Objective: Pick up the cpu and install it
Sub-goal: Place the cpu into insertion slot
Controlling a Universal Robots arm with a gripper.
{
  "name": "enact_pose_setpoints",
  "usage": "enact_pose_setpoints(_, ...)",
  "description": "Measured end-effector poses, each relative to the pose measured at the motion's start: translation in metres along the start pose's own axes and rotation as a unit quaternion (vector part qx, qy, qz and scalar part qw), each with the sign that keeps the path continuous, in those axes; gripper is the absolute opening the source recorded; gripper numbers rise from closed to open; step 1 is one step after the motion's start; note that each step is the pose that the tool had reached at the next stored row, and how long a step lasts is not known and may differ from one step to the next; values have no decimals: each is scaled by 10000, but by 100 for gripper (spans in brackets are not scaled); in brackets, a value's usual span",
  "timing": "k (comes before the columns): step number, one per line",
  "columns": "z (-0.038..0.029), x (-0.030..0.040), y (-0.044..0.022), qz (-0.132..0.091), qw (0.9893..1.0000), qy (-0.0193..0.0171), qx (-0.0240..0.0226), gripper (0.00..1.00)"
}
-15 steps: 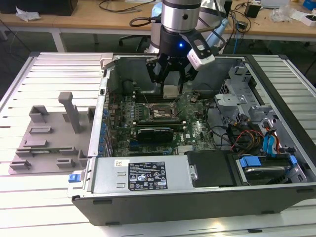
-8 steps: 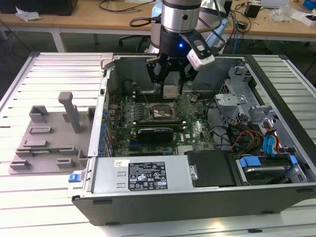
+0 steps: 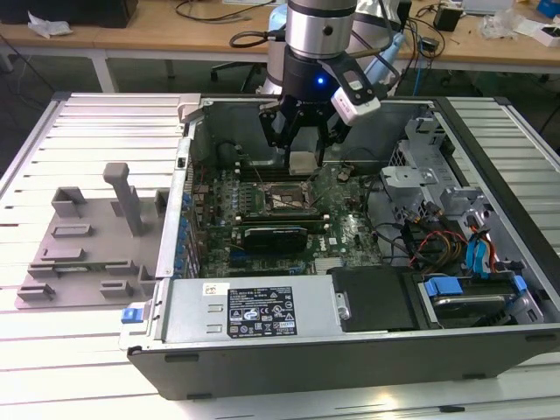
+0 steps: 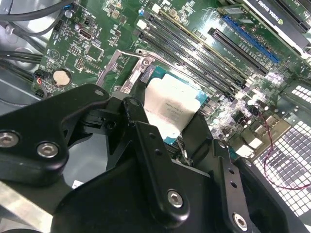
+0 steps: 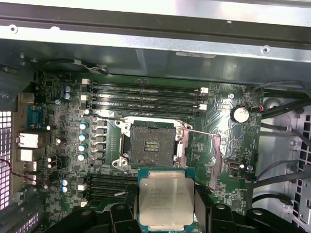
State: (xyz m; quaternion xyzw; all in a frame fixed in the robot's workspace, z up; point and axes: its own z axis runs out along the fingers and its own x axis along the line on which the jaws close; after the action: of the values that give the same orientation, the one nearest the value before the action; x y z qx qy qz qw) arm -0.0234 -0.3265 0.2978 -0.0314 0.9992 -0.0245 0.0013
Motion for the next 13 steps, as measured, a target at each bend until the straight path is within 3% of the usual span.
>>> enact_pose_setpoints(6, 1, 0, 0, 388, 9992, 19, 1, 55)
enact_pose_setpoints(10, 1, 0, 0, 711, 9975, 35, 1, 55)
enact_pose_setpoints(12, 3, 0, 0, 862, 9963, 42, 1, 55)
enact_pose_setpoints(13, 4, 0, 0, 988, 9951, 48, 1, 55)
